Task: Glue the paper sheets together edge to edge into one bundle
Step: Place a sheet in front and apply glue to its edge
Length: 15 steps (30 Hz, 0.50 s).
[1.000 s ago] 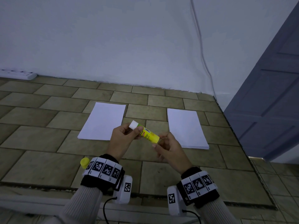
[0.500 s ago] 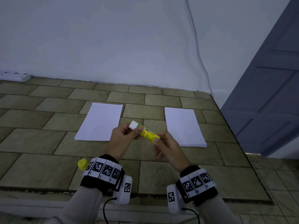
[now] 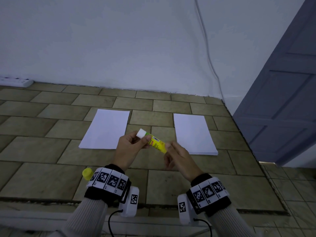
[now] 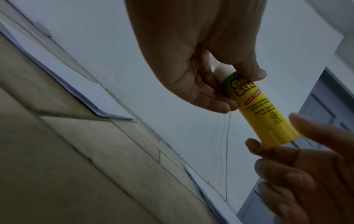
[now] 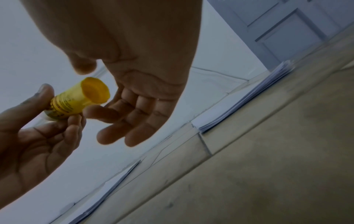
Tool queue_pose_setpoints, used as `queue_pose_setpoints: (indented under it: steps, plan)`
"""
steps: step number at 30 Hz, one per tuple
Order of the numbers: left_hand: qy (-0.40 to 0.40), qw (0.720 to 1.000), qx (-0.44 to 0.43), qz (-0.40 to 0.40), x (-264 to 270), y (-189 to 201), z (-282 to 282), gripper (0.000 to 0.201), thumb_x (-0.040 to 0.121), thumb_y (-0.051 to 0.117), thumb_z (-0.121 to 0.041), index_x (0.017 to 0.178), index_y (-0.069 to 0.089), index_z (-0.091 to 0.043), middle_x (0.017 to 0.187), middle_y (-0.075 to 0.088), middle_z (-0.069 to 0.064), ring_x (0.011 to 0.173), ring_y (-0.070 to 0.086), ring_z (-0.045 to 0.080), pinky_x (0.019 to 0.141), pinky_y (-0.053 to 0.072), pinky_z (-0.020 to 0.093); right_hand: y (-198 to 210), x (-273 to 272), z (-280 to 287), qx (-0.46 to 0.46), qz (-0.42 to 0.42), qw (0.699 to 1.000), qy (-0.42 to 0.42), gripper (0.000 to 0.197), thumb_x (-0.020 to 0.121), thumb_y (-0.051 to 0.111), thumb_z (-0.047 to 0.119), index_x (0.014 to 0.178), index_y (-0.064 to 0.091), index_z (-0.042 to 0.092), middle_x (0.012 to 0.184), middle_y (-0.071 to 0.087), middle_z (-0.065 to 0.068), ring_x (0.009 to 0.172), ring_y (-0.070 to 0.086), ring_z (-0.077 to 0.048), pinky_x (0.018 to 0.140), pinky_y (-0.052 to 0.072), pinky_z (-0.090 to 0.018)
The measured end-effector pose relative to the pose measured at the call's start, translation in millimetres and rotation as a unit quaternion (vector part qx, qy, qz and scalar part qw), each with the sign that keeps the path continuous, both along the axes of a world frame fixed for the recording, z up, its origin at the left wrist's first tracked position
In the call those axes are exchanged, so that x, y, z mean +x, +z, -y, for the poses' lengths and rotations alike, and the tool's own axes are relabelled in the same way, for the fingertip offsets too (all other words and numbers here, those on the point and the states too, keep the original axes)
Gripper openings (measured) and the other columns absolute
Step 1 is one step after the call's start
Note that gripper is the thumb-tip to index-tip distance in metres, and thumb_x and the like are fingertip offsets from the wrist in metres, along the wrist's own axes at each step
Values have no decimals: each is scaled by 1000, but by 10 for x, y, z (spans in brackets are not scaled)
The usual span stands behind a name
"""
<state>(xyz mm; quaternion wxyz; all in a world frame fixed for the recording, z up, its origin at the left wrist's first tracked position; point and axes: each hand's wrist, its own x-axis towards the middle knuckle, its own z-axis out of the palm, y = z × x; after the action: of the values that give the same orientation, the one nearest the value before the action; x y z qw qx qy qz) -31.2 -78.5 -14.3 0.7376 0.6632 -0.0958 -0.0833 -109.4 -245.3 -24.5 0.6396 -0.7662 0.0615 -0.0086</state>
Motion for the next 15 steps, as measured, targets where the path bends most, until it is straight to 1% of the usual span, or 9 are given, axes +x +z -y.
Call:
queue_pose_setpoints:
  steps: [1, 3, 6, 8, 9, 10, 12, 13, 15]
  plan:
    - [5, 1000, 1, 0, 3, -3, -10, 3, 85, 68, -10, 88, 69, -9, 74, 70, 5, 63, 67, 6, 64, 54, 15, -4, -3, 10, -7, 15, 1000, 6, 19, 96, 54, 29, 103, 55, 11, 68, 59, -10, 62, 57, -18, 63, 49, -36]
    - [9, 1000, -2, -3, 4, -6, -26, 3, 86, 67, -11, 89, 69, -10, 76, 70, 6, 63, 67, 7, 64, 54, 16, -29, 1, 25, -20, 31, 999, 12, 22, 88, 68, 20, 104, 53, 20, 78, 63, -18, 62, 60, -16, 65, 53, -37]
    - [9, 1000, -5, -5, -13, -8, -35, 3, 88, 65, -8, 88, 68, -9, 75, 69, 6, 62, 66, 6, 62, 53, 15, -62, 17, 43, -32, 47, 998, 1, 23, 84, 71, 14, 100, 57, 21, 76, 64, -18, 61, 61, -15, 66, 54, -38]
    - [5, 1000, -9, -10, -26, -12, -43, 4, 88, 64, -8, 90, 68, -8, 78, 69, 7, 63, 67, 6, 63, 53, 15, -63, 18, 45, -29, 39, 999, 8, 10, 90, 65, 18, 98, 60, 15, 68, 61, -11, 61, 58, -16, 66, 52, -39]
    - [1, 1000, -11, -13, -31, -13, -47, 4, 88, 64, -8, 90, 68, -7, 79, 70, 7, 64, 67, 7, 64, 54, 16, -56, 13, 41, -21, 29, 999, 18, 10, 94, 59, 22, 93, 61, 12, 65, 60, -6, 61, 57, -17, 65, 50, -38]
    - [-5, 1000, -12, -15, -37, -13, -47, 5, 88, 64, -8, 90, 68, -7, 79, 71, 7, 66, 67, 8, 65, 54, 16, -60, 9, 40, -13, 12, 1000, 25, 23, 98, 51, 27, 86, 61, 10, 62, 59, -4, 59, 56, -17, 64, 48, -35]
    - [-16, 1000, -8, -15, -53, -8, -38, 5, 88, 64, -7, 90, 68, -6, 80, 71, 7, 67, 68, 9, 66, 54, 17, -53, 7, 21, 32, -34, 999, 28, 42, 102, 38, 33, 76, 59, 7, 57, 55, -6, 54, 55, -18, 62, 47, -31]
    - [-19, 1000, -6, -13, -62, -3, -32, 5, 87, 64, -8, 89, 68, -7, 80, 71, 7, 67, 68, 9, 66, 55, 17, -49, 3, 10, 53, -46, 997, 28, 46, 102, 35, 35, 75, 57, 6, 57, 53, -8, 52, 54, -19, 61, 47, -31]
    - [-14, 1000, -7, -14, -71, 1, -30, 4, 87, 65, -8, 89, 68, -8, 81, 71, 7, 67, 68, 8, 66, 55, 17, -42, 4, -13, 49, -48, 997, 20, 45, 103, 34, 36, 79, 57, 6, 58, 53, -8, 53, 54, -21, 60, 47, -32]
